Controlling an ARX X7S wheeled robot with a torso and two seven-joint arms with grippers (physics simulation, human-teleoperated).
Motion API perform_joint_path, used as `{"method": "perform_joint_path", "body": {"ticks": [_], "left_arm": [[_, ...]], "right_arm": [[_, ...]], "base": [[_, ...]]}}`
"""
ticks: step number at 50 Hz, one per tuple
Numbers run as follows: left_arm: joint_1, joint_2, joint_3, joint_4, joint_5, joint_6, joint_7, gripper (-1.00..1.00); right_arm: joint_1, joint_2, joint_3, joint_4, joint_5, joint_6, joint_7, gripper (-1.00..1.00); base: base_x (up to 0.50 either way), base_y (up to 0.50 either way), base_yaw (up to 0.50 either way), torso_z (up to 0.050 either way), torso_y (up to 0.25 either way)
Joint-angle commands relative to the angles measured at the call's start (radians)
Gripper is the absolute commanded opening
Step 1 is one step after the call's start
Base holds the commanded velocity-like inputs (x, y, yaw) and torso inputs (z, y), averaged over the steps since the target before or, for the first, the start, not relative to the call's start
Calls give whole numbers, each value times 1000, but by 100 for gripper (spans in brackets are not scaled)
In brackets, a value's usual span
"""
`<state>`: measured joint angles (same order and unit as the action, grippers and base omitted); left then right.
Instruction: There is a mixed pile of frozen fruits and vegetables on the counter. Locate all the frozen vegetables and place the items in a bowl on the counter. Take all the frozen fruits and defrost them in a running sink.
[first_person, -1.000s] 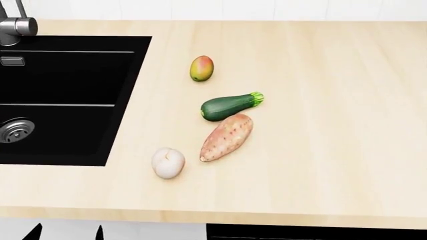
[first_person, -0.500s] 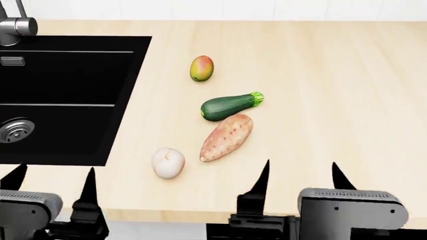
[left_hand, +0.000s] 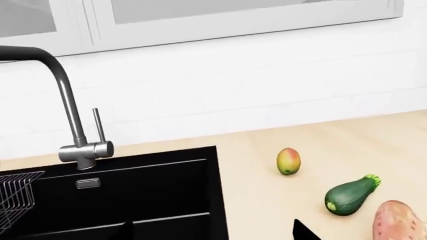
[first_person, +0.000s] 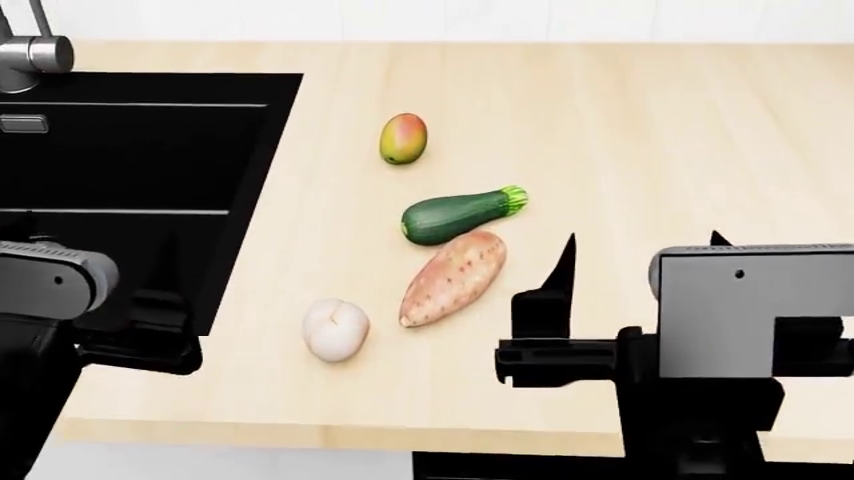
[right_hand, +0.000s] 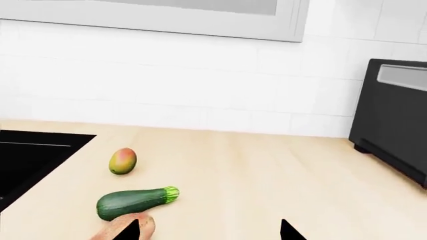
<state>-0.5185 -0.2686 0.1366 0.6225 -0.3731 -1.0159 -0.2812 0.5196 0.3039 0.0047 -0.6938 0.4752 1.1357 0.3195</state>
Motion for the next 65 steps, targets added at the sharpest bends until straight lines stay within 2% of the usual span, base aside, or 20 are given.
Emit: {"method": "perform_joint_path", "body": {"ticks": [1,37,42,45,48,49,50,54,56,57,59,61,65], "left_arm": [[-24,-18,-4,-29,1,-13,-1,100],[-15,-24,38,-78,16,36,-9,100],[-19,-22,39,-88,16,40,-10,100],[-14,-27,34,-78,11,37,-8,100],[-13,-27,32,-76,8,37,-8,100],[-12,-28,31,-78,9,38,-9,100],[-11,-29,29,-76,7,38,-8,100],[-20,-19,47,-102,18,54,-12,100],[-13,-26,37,-85,9,47,-11,100],[-12,-27,39,-84,10,47,-11,100],[-14,-24,46,-94,14,53,-13,100],[-12,-26,44,-90,11,51,-11,100],[-8,-28,47,-99,12,61,-10,100]], "right_arm": [[10,29,15,-5,9,38,0,100],[-1,25,-14,31,22,13,-2,100],[6,-39,-13,117,46,-10,-18,100],[16,-64,-71,204,13,-5,5,100],[-10,-133,-12,235,78,-58,-36,100],[-12,-151,9,238,104,-50,-41,100],[-6,-172,42,227,129,26,3,100],[-14,-206,102,237,191,28,-18,100],[-19,-201,59,275,170,-8,-42,100],[-21,-231,101,299,208,-6,-49,100],[-24,-221,61,326,211,-9,-81,100],[-26,-246,94,365,219,-30,-70,100],[-34,-255,75,436,209,-74,-91,100]], "base": [[348,0,0,0,0],[298,0,0,0,0],[0,0,0,0,0],[0,0,0,0,0],[0,0,0,0,0],[0,0,0,0,0],[0,0,0,0,0],[0,0,0,0,0],[0,0,0,0,0],[0,0,0,0,0],[0,0,0,0,0],[0,0,0,0,0],[0,0,0,0,0]]}}
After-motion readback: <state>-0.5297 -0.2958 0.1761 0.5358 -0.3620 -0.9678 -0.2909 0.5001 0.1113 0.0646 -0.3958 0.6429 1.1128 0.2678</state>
